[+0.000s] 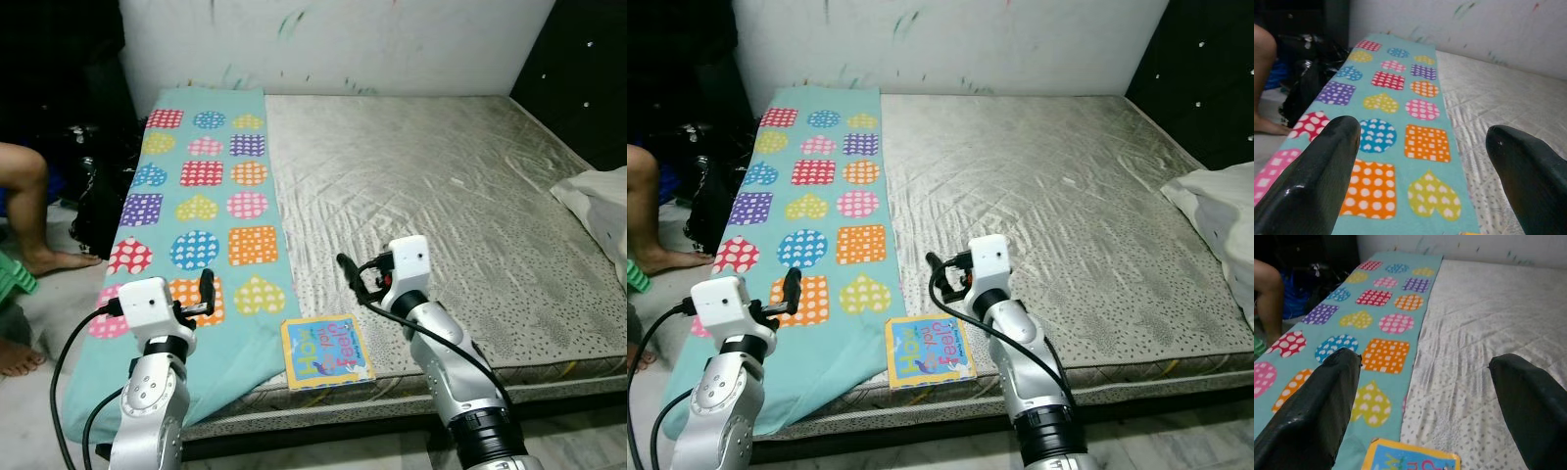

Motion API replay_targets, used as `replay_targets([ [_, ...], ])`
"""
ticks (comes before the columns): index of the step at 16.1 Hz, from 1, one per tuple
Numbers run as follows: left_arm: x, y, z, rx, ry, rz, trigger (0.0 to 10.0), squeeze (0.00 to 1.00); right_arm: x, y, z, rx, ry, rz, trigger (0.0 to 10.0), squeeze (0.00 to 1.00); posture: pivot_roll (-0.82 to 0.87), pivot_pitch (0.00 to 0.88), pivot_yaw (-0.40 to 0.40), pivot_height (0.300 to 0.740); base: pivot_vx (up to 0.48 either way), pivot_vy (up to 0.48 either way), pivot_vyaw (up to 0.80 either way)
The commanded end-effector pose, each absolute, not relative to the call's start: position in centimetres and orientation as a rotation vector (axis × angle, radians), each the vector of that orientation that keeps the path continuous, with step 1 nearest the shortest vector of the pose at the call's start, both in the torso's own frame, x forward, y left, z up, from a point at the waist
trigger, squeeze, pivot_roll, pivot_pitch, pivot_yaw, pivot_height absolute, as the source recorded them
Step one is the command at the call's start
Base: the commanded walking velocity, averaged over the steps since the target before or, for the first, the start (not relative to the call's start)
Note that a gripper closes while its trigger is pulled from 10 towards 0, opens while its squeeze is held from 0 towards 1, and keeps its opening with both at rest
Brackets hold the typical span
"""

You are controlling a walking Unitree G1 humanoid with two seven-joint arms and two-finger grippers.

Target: Clean up the room

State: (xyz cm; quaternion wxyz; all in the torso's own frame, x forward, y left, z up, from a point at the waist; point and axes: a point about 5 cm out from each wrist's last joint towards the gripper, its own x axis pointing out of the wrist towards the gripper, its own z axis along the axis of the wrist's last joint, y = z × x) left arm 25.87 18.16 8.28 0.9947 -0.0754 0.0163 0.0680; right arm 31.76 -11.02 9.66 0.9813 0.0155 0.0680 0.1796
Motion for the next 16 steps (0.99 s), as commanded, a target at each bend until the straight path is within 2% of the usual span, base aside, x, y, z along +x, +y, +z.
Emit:
replay_targets([
  [1,25.8,18.2,8.6,-0.135,0.022,0.140,10.0,0.00,32.1,-10.8,10.1,0.026,0.119,0.372,10.0,0.00,-0.04,0.040,-0.073,0.740,0.000,0.000,0.00],
  [3,25.4,18.5,8.9,-0.141,0.002,0.196,10.0,0.00,32.6,-10.2,10.2,0.019,0.124,0.415,10.0,0.00,-0.01,0.040,-0.147,0.740,0.000,0.000,0.00],
  [6,24.3,18.9,8.9,-0.161,-0.013,0.285,10.0,0.00,33.5,-8.5,10.8,-0.002,0.124,0.503,10.0,0.00,0.02,0.043,-0.216,0.740,0.000,0.000,0.00],
  [10,23.7,19.5,8.6,-0.167,-0.005,0.329,10.0,0.00,33.6,-7.5,11.1,0.004,0.111,0.536,10.0,0.00,0.03,0.038,-0.225,0.740,0.000,0.000,0.00],
  [12,24.6,18.9,8.7,-0.157,0.003,0.269,10.0,0.00,33.5,-8.3,11.0,0.012,0.102,0.496,10.0,0.00,-0.02,0.030,-0.159,0.740,0.000,0.000,0.00],
  [14,26.3,17.8,8.8,-0.140,0.013,0.168,10.0,0.00,32.9,-10.1,10.5,0.016,0.094,0.406,10.0,0.00,-0.08,0.023,-0.075,0.740,0.000,0.000,0.00],
  [16,27.3,17.0,9.0,-0.136,0.013,0.114,10.0,0.00,32.5,-11.3,10.4,0.018,0.087,0.351,10.0,0.00,-0.10,0.022,-0.044,0.740,0.000,0.000,0.00],
])
